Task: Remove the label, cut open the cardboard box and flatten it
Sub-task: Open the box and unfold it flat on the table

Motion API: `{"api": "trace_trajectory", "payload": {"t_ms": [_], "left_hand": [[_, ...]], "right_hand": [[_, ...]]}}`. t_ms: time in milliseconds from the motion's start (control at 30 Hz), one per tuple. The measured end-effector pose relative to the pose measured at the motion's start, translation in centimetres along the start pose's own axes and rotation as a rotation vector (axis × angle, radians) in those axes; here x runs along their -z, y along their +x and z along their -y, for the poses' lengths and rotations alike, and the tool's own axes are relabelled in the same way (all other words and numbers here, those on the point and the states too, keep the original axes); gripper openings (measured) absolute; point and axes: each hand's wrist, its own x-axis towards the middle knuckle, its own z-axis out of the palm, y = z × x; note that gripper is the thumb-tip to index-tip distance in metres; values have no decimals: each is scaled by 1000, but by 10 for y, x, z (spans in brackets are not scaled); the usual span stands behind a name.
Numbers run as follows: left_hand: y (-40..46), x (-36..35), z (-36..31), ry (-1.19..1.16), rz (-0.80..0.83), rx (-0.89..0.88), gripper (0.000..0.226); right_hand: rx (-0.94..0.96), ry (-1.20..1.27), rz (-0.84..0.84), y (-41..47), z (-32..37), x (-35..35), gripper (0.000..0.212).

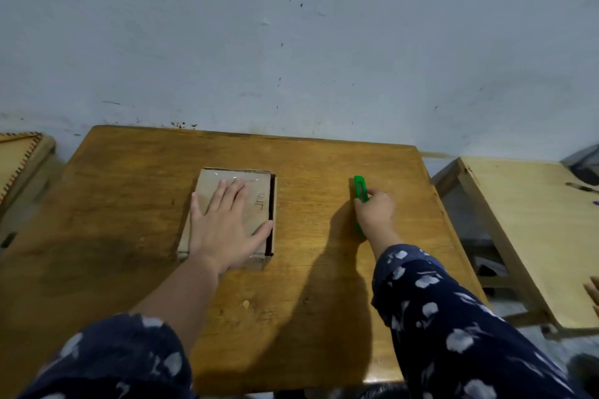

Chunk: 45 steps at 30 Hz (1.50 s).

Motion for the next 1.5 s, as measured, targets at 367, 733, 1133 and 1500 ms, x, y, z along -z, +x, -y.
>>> {"api": "trace_trajectory", "payload": {"t_ms": [367,733,1133,1500], "left_hand": [[5,-8,-8,-6,-9,14,92],[2,6,-10,6,86,-5,92],[-8,13,10,-11,190,-32,109],[-13,5,18,29,103,-65,103]], "right_hand": [[1,-172,-17,24,-9,2,56],[342,183,216,-102,47,-41,33],[64,192,209,-117,39,-55,46],[245,-323,181,-126,33,-71,73]]}}
